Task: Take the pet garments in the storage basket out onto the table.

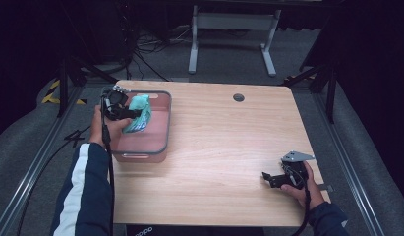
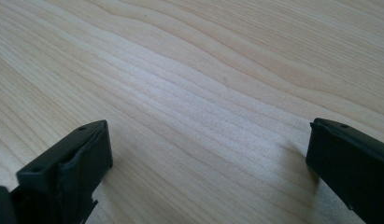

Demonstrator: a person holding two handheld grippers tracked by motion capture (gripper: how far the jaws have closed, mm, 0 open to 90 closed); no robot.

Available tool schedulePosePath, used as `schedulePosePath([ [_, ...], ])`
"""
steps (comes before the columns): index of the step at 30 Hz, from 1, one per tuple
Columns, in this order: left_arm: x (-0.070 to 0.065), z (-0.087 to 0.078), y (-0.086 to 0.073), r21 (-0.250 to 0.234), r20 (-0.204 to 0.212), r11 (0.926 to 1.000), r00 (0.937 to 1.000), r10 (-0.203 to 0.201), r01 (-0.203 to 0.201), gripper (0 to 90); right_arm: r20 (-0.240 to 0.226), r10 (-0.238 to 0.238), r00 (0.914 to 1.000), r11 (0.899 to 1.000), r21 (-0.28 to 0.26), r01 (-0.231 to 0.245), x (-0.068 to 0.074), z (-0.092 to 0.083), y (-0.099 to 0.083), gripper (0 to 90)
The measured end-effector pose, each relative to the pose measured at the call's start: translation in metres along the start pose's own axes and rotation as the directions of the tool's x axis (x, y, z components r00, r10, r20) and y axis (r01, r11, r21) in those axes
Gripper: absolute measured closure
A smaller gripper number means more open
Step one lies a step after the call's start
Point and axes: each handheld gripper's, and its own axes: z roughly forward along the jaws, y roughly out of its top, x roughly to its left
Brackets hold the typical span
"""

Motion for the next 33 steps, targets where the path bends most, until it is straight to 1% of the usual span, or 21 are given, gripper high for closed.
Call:
schedulePosePath([
  [1, -0.001, -0.002, 0.0, -0.002, 0.002, 1.0, 1.0, 0.0, 0.0, 63.7, 0.0, 0.0, 1.0, 1.0, 0.0, 0.0, 0.0, 0.0, 0.0, 0.5],
  [2, -0.001, -0.004, 0.001, -0.006, 0.002, 0.9999, 1.0, 0.008, -0.008, 63.7, 0.0, 0.0, 1.0, 1.0, 0.0, 0.0, 0.0, 0.0, 0.0, 0.6],
  [3, -0.003, -0.007, 0.002, -0.013, -0.008, 0.9998, 0.9999, 0.015, -0.015, 63.7, 0.0, 0.001, 1.0, 1.0, 0.0, -0.001, 0.0, 0.0, 0.0, 0.6],
  [4, -0.003, -0.009, 0.002, -0.019, 0.0, 0.9997, 0.9999, 0.016, -0.016, 63.8, 0.0, 0.0, 1.0, 1.0, 0.0, 0.0, 0.0, 0.0, 0.0, 0.6],
  [8, -0.006, -0.017, 0.004, -0.041, 0.004, 0.9989, 0.9997, 0.024, -0.024, 63.7, 0.0, 0.0, 1.0, 1.0, 0.0, 0.0, 0.0, 0.0, 0.0, 0.6],
  [14, -0.013, -0.031, 0.009, -0.064, 0.006, 0.9966, 0.9986, 0.053, -0.053, 63.8, 0.0, 0.0, 1.0, 1.0, 0.0, 0.0, 0.0, 0.0, 0.0, 0.6],
  [15, -0.015, -0.032, 0.009, -0.068, 0.009, 0.9964, 0.9987, 0.05, -0.05, 63.7, 0.0, 0.0, 1.0, 1.0, 0.0, 0.0, 0.0, 0.0, 0.0, 0.6],
  [17, -0.017, -0.035, 0.011, -0.076, 0.008, 0.9951, 0.9979, 0.064, -0.063, 63.7, 0.0, 0.001, 1.0, 1.0, 0.0, -0.001, 0.0, 0.0, 0.0, 0.6],
  [20, -0.02, -0.038, 0.012, -0.085, 0.014, 0.9937, 0.9971, 0.074, -0.073, 63.7, 0.0, 0.0, 1.0, 1.0, 0.0, 0.0, 0.0, 0.0, 0.0, 0.6],
  [21, -0.022, -0.039, 0.013, -0.091, 0.019, 0.9935, 0.9973, 0.071, -0.069, 63.7, 0.001, 0.001, 1.0, 1.0, 0.0, -0.001, 0.0, 0.0, 0.0, 0.6],
  [22, -0.023, -0.041, 0.014, -0.095, 0.019, 0.9923, 0.9965, 0.082, -0.08, 63.7, 0.001, 0.001, 1.0, 1.0, -0.001, -0.001, 0.0, 0.0, 0.0, 0.6],
  [24, -0.028, -0.043, 0.015, -0.103, 0.024, 0.9915, 0.9963, 0.082, -0.079, 63.7, 0.0, 0.001, 1.0, 1.0, 0.0, -0.001, 0.0, 0.0, 0.0, 0.6],
  [25, -0.029, -0.044, 0.017, -0.103, 0.025, 0.99, 0.9947, 0.1, -0.096, 63.7, 0.001, 0.001, 1.0, 1.0, -0.001, -0.001, 0.0, 0.0, 0.0, 0.6],
  [26, -0.032, -0.045, 0.017, -0.111, 0.027, 0.9895, 0.995, 0.096, -0.092, 63.7, 0.001, 0.001, 1.0, 1.0, -0.001, -0.001, 0.0, 0.0, 0.0, 0.6],
  [27, -0.035, -0.046, 0.019, -0.111, 0.029, 0.9887, 0.9941, 0.105, -0.101, 63.7, 0.0, 0.001, 1.0, 1.0, 0.0, -0.001, 0.0, 0.0, 0.0, 0.6],
  [28, -0.037, -0.047, 0.019, -0.113, 0.032, 0.9884, 0.9939, 0.106, -0.102, 63.7, 0.0, 0.001, 1.0, 1.0, 0.0, -0.001, 0.0, 0.0, 0.0, 0.6],
  [29, -0.04, -0.048, 0.021, -0.123, 0.036, 0.9855, 0.9918, 0.122, -0.117, 63.7, 0.0, 0.0, 1.0, 1.0, 0.0, 0.0, 0.0, 0.0, 0.0, 0.6],
  [30, -0.04, -0.048, 0.021, -0.123, 0.036, 0.9855, 0.9918, 0.122, -0.117, 63.7, 0.0, 0.0, 1.0, 1.0, 0.0, 0.0, 0.0, 0.0, 0.0, 0.6],
  [31, -0.044, -0.049, 0.022, -0.127, 0.044, 0.9854, 0.9919, 0.119, -0.113, 63.7, 0.001, -0.001, 1.0, 1.0, 0.001, 0.001, 0.0, 0.0, 0.0, 0.6],
  [32, -0.046, -0.049, 0.023, -0.128, 0.048, 0.9846, 0.9909, 0.126, -0.119, 63.7, 0.001, 0.001, 1.0, 1.0, -0.001, -0.001, 0.0, 0.0, 0.0, 0.5],
  [33, -0.05, -0.05, 0.025, -0.138, 0.049, 0.9816, 0.9889, 0.14, -0.132, 63.7, 0.0, 0.001, 1.0, 1.0, 0.0, -0.001, 0.0, 0.0, 0.0, 0.5],
])
